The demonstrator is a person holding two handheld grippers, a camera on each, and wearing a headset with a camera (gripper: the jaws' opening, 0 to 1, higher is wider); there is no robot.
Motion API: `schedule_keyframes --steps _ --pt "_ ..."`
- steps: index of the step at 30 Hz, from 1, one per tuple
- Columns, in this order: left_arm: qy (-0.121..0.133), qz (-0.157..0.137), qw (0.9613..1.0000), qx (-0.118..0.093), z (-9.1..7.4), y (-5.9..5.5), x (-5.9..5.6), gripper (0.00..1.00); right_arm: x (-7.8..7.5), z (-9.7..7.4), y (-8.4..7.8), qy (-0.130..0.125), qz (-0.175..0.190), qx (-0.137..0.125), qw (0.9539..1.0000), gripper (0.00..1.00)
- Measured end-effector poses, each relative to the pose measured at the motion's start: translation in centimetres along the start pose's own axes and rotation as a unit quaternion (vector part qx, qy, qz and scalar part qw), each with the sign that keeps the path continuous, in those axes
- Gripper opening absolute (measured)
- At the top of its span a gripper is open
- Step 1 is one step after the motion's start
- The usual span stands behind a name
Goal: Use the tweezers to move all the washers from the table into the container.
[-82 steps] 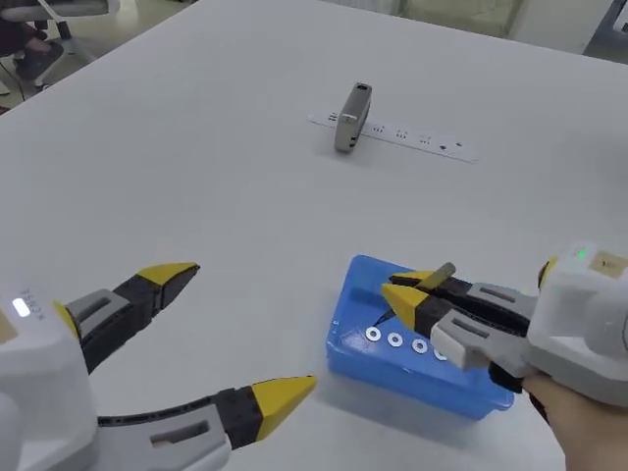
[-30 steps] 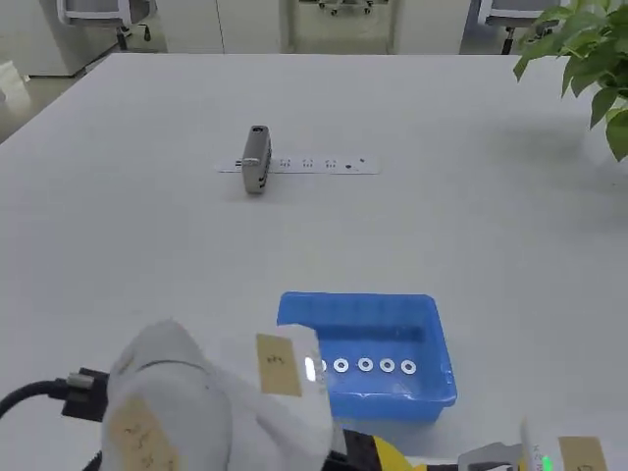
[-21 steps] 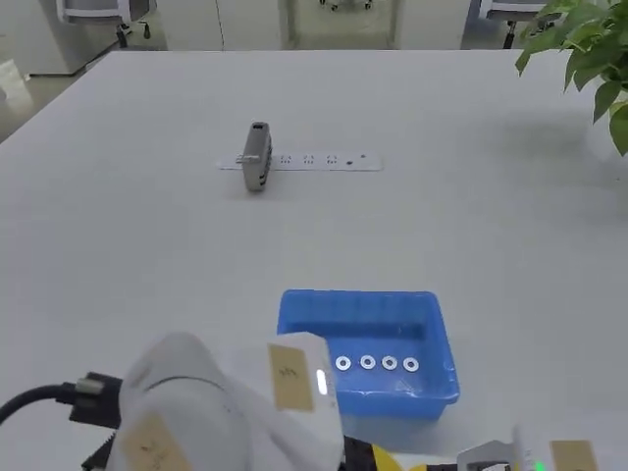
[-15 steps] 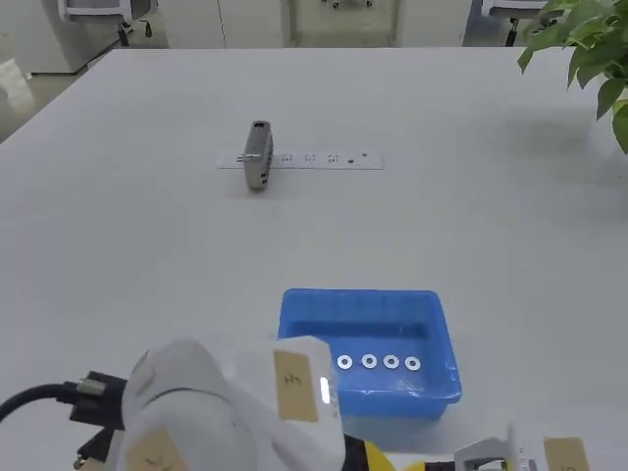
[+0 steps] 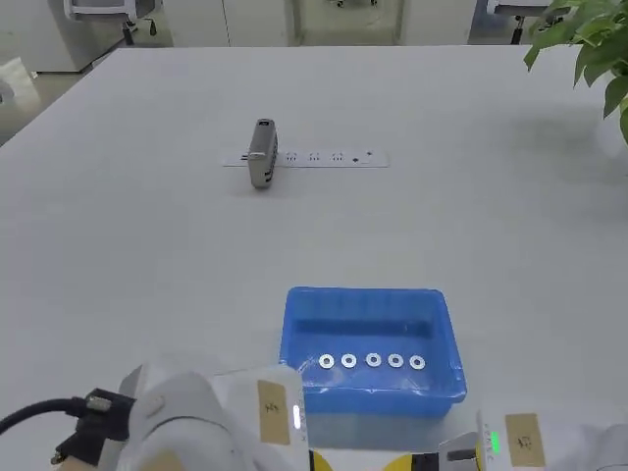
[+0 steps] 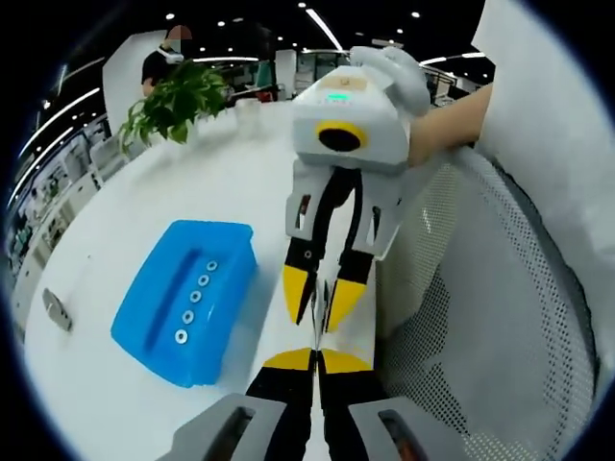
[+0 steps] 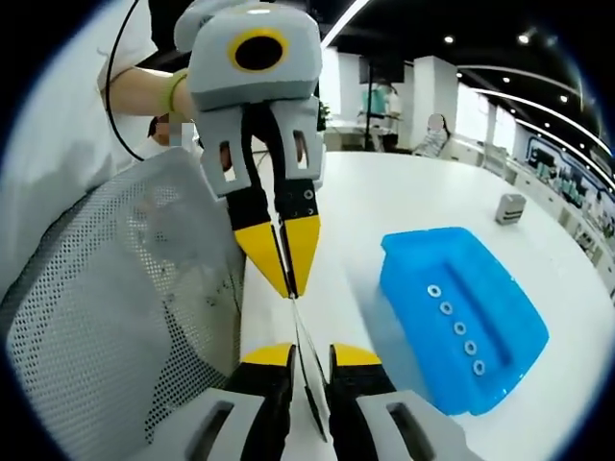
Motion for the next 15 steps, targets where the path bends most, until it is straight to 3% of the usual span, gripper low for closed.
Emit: schedule_keyframes --steps 6,9,15 --pt "-0.012 -0.007 0.9997 0.022 0.8 -1.3 0.9 0.00 -0.5 -2.4 -0.5 -0.033 0.049 -0.010 0.9982 0.16" --pt "-0.016 -0.008 0.9994 0.030 1.1 -1.4 1.3 0.00 -0.7 -3.7 -0.9 -0.055 0.091 -0.017 0.9942 0.19" --pt "-0.020 -0.006 0.9985 0.051 1.5 -1.6 2.1 0.00 -1.4 -6.1 -1.1 -0.101 0.127 -0.029 0.9863 0.23"
Point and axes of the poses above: the centre of the closed fingertips' face, and the gripper's own axes: z roughly forward along the fingers, x roughly to its left, y roughly out of its top, the point moved 9 cm from there along -z, roughly backward along the fingers, and after that the axes turned 15 degrees about -y, right-handed, at the moved point
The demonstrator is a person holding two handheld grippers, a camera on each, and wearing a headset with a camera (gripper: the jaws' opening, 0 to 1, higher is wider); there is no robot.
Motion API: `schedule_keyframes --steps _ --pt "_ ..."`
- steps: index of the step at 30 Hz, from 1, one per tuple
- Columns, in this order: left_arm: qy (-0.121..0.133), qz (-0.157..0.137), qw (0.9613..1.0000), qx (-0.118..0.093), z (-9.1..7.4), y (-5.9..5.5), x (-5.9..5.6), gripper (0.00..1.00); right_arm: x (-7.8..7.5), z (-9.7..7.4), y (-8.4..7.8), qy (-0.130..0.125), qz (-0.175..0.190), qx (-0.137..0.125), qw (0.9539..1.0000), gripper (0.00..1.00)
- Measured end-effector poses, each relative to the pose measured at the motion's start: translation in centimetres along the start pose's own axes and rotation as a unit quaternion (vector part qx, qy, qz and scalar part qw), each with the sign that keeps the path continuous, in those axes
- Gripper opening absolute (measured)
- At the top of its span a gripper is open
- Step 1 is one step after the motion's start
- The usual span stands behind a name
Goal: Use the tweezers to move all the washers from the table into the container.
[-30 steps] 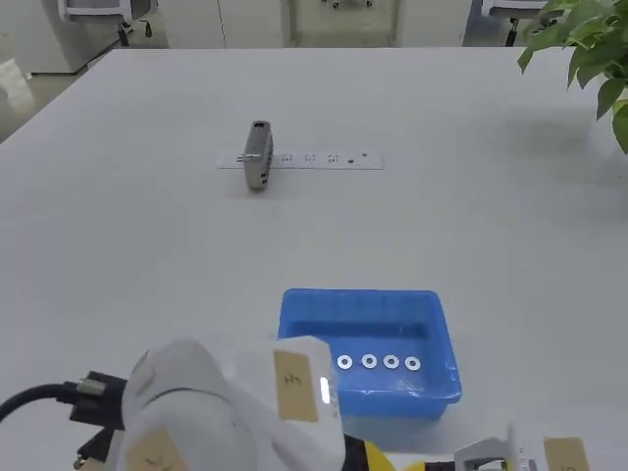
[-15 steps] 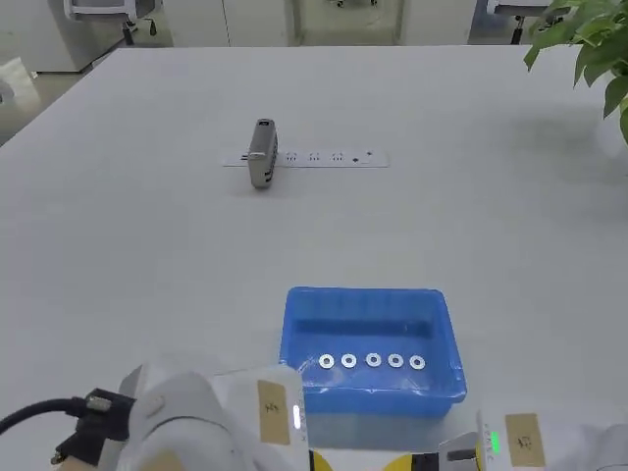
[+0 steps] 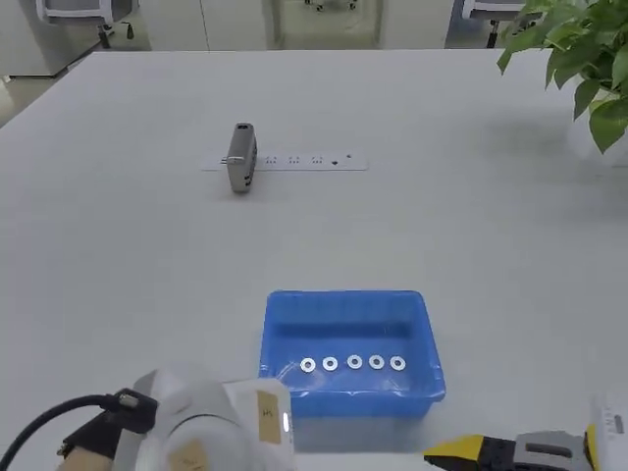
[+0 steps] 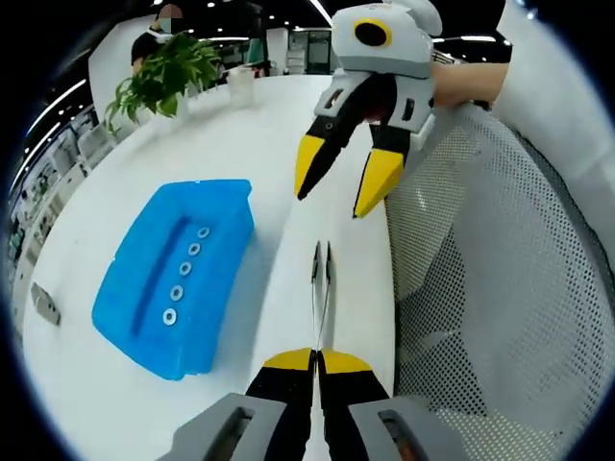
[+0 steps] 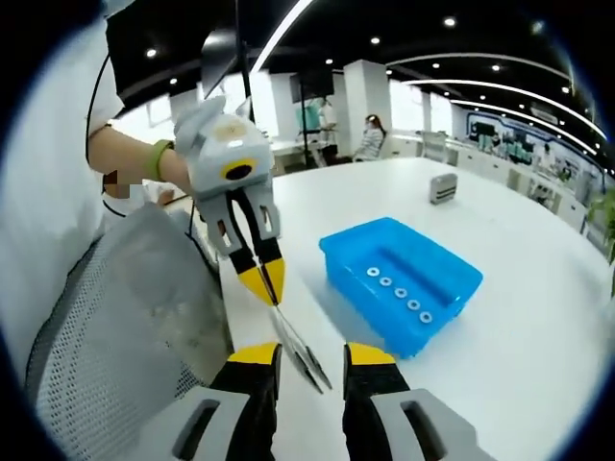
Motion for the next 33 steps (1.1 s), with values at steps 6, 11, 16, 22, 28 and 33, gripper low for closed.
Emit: schedule_keyframes --steps 6,11,16,22,28,33 --pt "-0.002 -0.005 0.9998 0.017 0.5 -0.3 0.6 0.00 -1.4 -2.4 0.6 -0.049 0.007 -0.013 0.9987 0.25" --pt "0.000 -0.007 0.9996 0.026 0.6 -0.3 0.7 0.00 -2.3 -5.1 1.3 -0.091 0.008 -0.034 0.9953 0.27" --pt "0.002 -0.009 0.9995 0.031 0.7 -0.3 0.7 0.00 -2.4 -7.5 1.4 -0.120 0.012 -0.048 0.9915 0.30" --pt "0.000 -0.020 0.9994 0.028 0.9 -0.3 0.5 0.00 -1.6 -9.2 0.8 -0.139 0.025 -0.061 0.9881 0.35" --pt "0.007 -0.072 0.9974 0.007 1.3 -0.7 -0.7 0.06 -1.0 -9.9 0.6 -0.140 0.036 -0.071 0.9869 0.38" --pt "0.034 -0.098 0.9945 -0.014 0.6 -1.1 -1.9 0.19 -0.6 -10.2 0.7 -0.137 0.036 -0.083 0.9864 0.41"
Point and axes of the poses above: the centre of the closed fingertips' face, and the gripper's own axes: z roughly forward along the fingers, x roughly to its left, y roughly out of its top, the point moved 9 cm from there along -z, roughly backward along the fingers, and after that the axes turned 15 degrees about -y, right-handed, at the moved point
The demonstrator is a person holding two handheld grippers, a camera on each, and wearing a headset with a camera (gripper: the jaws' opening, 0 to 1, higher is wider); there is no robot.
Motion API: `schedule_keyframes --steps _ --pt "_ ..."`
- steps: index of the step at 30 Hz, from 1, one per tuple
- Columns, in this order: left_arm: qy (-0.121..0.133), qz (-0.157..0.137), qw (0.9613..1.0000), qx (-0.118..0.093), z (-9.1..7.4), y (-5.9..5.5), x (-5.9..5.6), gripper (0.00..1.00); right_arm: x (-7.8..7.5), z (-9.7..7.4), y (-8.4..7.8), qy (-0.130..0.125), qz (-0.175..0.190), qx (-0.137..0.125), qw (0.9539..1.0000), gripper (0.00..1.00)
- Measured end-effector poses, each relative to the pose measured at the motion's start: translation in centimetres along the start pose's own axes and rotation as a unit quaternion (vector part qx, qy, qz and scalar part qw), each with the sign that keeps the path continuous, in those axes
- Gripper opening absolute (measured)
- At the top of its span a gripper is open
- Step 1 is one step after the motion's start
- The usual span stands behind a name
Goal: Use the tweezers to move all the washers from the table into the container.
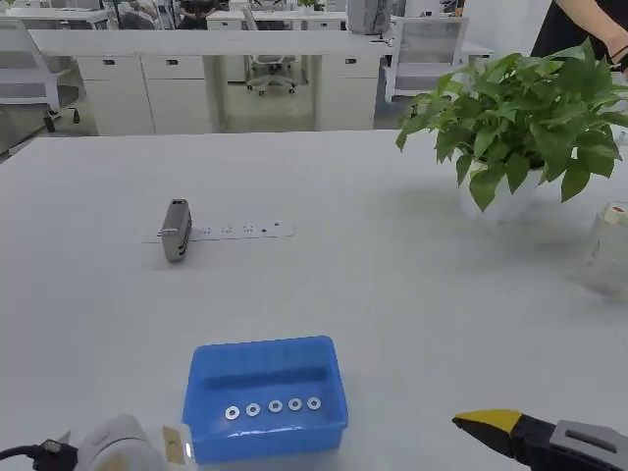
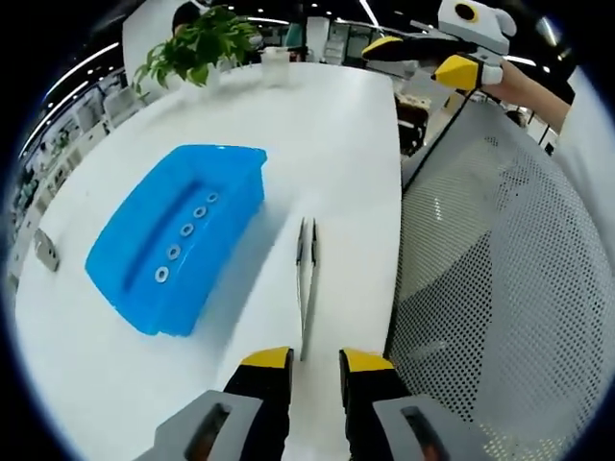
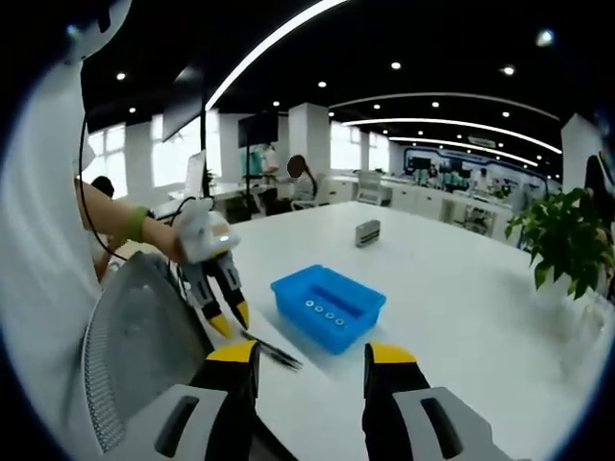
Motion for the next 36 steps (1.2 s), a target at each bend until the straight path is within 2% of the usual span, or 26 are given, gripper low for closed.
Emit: schedule_keyframes --steps 2,4,5,7,9,10,12,14,15,16,17,18,19,20,21,23,24,25,26,27,28,29,32,33,35,36 --pt "0.024 -0.015 0.9992 -0.026 -0.7 -0.1 -0.6 0.24 0.0 -0.1 0.0 0.001 -0.001 -0.002 1.0000 0.42" --pt "0.049 -0.037 0.9961 -0.064 -1.5 -0.2 -1.2 0.36 0.1 0.0 -0.1 0.001 -0.005 -0.002 1.0000 0.44" --pt "0.064 -0.048 0.9928 -0.090 -2.1 -0.3 -1.6 0.40 0.1 0.0 -0.1 0.001 -0.006 -0.001 1.0000 0.44" --pt "0.086 -0.065 0.9861 -0.126 -3.0 -0.4 -2.2 0.48 0.0 0.1 -0.3 0.002 -0.006 0.000 1.0000 0.46" --pt "0.116 -0.069 0.9741 -0.181 -4.2 -0.4 -2.7 0.55 0.0 0.3 -0.5 0.004 -0.005 0.001 1.0000 0.48" --pt "0.128 -0.078 0.9661 -0.210 -4.8 -0.4 -3.1 0.57 0.0 0.5 -0.6 0.005 -0.004 0.004 1.0000 0.49" --pt "0.149 -0.087 0.9532 -0.248 -5.9 -0.4 -3.5 0.61 0.0 0.7 -0.8 0.005 -0.004 0.011 0.9999 0.51" --pt "0.181 -0.075 0.9447 -0.263 -6.7 -0.5 -3.8 0.66 0.0 1.0 -0.9 0.004 -0.001 0.015 0.9999 0.54" --pt "0.202 -0.070 0.9382 -0.272 -7.4 -0.6 -4.0 0.68 0.0 1.2 -0.9 0.003 0.004 0.016 0.9999 0.55" --pt "0.209 -0.069 0.9356 -0.276 -7.6 -0.6 -4.1 0.70 0.0 1.4 -0.8 0.002 0.007 0.015 0.9999 0.56" --pt "0.224 -0.070 0.9274 -0.291 -8.2 -0.8 -4.4 0.74 0.1 1.6 -0.8 0.000 0.010 0.013 0.9999 0.58" --pt "0.229 -0.072 0.9214 -0.305 -8.5 -0.8 -4.6 0.77 0.1 1.6 -0.8 -0.001 0.011 0.013 0.9999 0.59" --pt "0.239 -0.076 0.9100 -0.330 -9.1 -0.9 -4.8 0.79 0.2 1.8 -0.7 -0.005 0.012 0.010 0.9999 0.61" --pt "0.246 -0.078 0.9030 -0.344 -9.4 -1.0 -4.9 0.81 0.2 1.9 -0.7 -0.008 0.013 0.007 0.9999 0.63" --pt "0.259 -0.082 0.8916 -0.362 -10.0 -1.2 -5.0 0.83 0.2 2.0 -0.6 -0.015 0.015 0.002 0.9998 0.64" --pt "0.275 -0.087 0.8783 -0.381 -10.7 -1.5 -5.3 0.88 0.3 2.2 -0.4 -0.027 0.025 -0.007 0.9993 0.69" --pt "0.282 -0.089 0.8743 -0.385 -10.9 -1.7 -5.3 0.90 0.3 2.2 -0.3 -0.034 0.032 -0.012 0.9989 0.72" --pt "0.296 -0.093 0.8684 -0.387 -11.2 -2.0 -5.5 0.92 0.3 2.3 -0.1 -0.039 0.039 -0.021 0.9982 0.74" --pt "0.300 -0.093 0.8652 -0.391 -11.4 -2.1 -5.6 0.95 0.3 2.4 0.1 -0.042 0.046 -0.029 0.9976 0.78" --pt "0.306 -0.099 0.8597 -0.397 -11.5 -2.5 -5.7 0.97 0.3 2.4 0.3 -0.047 0.049 -0.038 0.9970 0.81" --pt "0.306 -0.105 0.8569 -0.402 -11.5 -2.7 -5.7 0.98 0.3 2.4 0.4 -0.049 0.049 -0.040 0.9967 0.83" --pt "0.306 -0.110 0.8541 -0.406 -11.6 -2.9 -5.9 0.99 0.3 2.3 0.4 -0.051 0.050 -0.042 0.9966 0.85" --pt "0.313 -0.124 0.8364 -0.433 -11.7 -3.6 -6.5 0.99 0.2 2.1 0.6 -0.065 0.051 -0.051 0.9953 0.92" --pt "0.314 -0.127 0.8340 -0.435 -11.7 -3.6 -6.5 0.99 0.2 2.0 0.6 -0.069 0.053 -0.056 0.9946 0.95" --pt "0.328 -0.122 0.8240 -0.445 -11.6 -3.9 -6.9 0.99 0.0 1.7 0.6 -0.083 0.058 -0.067 0.9926 0.99" --pt "0.335 -0.120 0.8210 -0.447 -11.6 -3.9 -7.0 0.99 0.0 1.6 0.5 -0.081 0.059 -0.064 0.9929 0.99"
Point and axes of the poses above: the centre of the closed fingertips' face, and the gripper's own axes: z roughly forward along the fingers, x roughly to its left, y roughly out of its top, the point moved 9 cm from there along -z, roughly backward along the fingers, and after that the axes turned 15 degrees about -y, right-handed, at the moved point
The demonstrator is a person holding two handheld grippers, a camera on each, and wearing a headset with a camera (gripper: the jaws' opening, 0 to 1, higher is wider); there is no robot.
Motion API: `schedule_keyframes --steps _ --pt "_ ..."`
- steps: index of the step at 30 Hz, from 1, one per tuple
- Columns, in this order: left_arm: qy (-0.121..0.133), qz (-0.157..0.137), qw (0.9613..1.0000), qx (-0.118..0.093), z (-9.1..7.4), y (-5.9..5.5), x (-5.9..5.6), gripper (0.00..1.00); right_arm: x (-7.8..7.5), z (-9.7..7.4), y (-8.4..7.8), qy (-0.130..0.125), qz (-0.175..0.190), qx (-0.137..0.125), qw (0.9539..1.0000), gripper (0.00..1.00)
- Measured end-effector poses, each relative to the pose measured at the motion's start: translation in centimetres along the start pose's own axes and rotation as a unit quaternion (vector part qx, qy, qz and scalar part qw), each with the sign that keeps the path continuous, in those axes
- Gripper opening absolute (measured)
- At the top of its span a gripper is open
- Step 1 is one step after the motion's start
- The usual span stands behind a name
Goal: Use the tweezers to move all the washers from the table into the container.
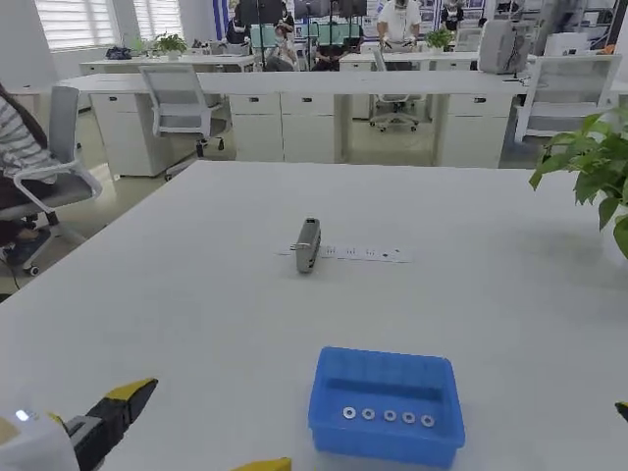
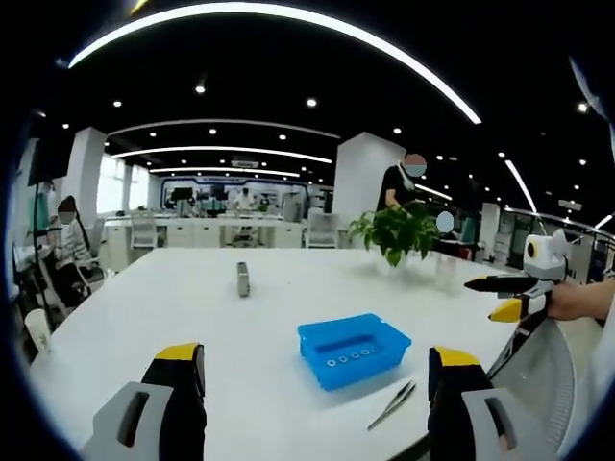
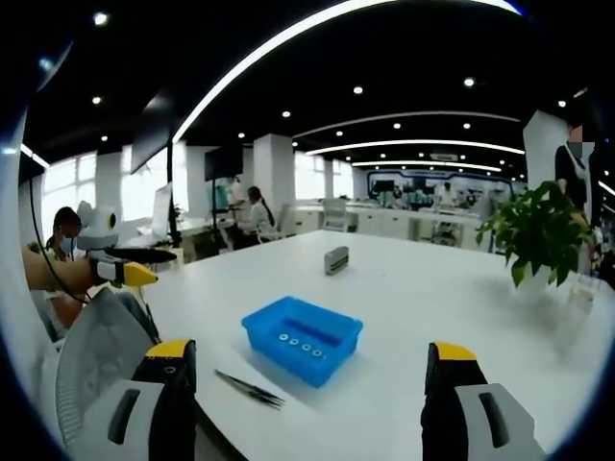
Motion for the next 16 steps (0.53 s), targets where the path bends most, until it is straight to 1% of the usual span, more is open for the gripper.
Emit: schedule_keyframes --steps 2,4,6,8,12,16 --pt "0.008 0.005 0.9999 -0.007 0.0 0.0 0.0 0.99 -0.1 -0.1 -0.1 -0.006 0.006 0.001 1.0000 0.99" --pt "0.010 0.003 0.9999 -0.010 0.1 0.0 0.0 0.99 -0.2 -0.1 -0.2 -0.008 0.004 0.005 1.0000 0.99" --pt "0.007 -0.003 0.9999 -0.009 0.3 -0.4 0.1 0.99 -0.2 0.0 -0.2 -0.009 0.002 0.006 0.9999 0.99" --pt "0.006 -0.006 1.0000 -0.003 0.5 -0.8 0.1 0.99 -0.1 0.2 -0.3 -0.005 0.001 0.010 0.9999 0.99" --pt "0.001 -0.001 1.0000 0.002 0.7 -1.0 -0.4 0.99 0.2 0.2 -0.4 -0.005 -0.010 0.017 0.9998 0.99" --pt "-0.007 -0.008 0.9999 -0.003 1.0 -1.1 -0.7 0.99 0.1 0.1 -0.4 -0.008 -0.012 0.017 0.9998 0.99"
Point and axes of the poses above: the centre of the closed fingertips' face, and the gripper's own axes: z roughly forward along the fingers, x roughly to its left, y roughly out of its top, the point moved 9 cm from there along -z, roughly backward along the fingers, and after that the axes turned 15 degrees about -y, right-handed, at the moved point
